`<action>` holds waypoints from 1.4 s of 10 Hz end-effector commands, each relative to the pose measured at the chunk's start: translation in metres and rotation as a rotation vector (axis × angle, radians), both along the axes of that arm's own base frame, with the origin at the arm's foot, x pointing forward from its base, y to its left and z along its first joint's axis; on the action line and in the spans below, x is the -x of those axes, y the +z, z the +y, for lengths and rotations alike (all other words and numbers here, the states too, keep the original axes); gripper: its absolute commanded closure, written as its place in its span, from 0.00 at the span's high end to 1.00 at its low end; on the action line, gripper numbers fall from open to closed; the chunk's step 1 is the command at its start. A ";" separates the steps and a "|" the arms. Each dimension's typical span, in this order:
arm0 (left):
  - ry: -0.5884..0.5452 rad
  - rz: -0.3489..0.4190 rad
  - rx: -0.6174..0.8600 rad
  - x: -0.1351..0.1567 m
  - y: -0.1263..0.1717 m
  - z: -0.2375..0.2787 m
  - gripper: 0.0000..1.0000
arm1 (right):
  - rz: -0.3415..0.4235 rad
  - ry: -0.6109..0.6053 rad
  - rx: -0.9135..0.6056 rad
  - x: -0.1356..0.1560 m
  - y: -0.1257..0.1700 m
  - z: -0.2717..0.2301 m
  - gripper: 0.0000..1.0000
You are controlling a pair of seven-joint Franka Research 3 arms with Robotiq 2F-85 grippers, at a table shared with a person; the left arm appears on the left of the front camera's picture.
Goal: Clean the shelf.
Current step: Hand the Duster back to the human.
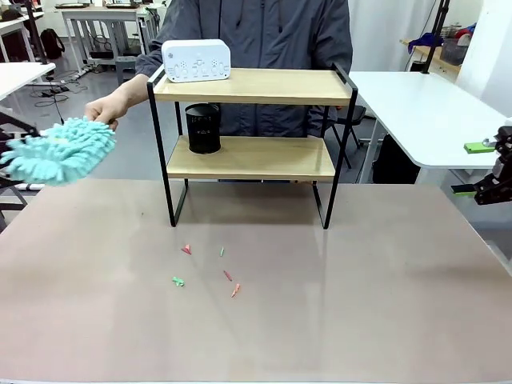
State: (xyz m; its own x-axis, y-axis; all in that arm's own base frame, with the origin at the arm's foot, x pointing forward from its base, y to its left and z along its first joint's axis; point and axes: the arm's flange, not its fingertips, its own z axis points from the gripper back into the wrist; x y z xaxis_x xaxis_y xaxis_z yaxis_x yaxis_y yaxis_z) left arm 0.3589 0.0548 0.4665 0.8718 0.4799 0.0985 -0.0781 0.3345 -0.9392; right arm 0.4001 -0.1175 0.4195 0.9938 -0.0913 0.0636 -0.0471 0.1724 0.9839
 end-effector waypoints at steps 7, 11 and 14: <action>-0.340 -0.041 0.134 0.067 -0.056 -0.062 1.00 | -0.004 0.012 0.007 0.000 0.003 -0.002 1.00; -0.359 -0.008 0.148 0.003 -0.042 -0.046 1.00 | -0.004 0.012 0.007 0.000 0.003 -0.002 1.00; -0.359 -0.008 0.148 0.003 -0.042 -0.046 1.00 | -0.004 0.012 0.007 0.000 0.003 -0.002 1.00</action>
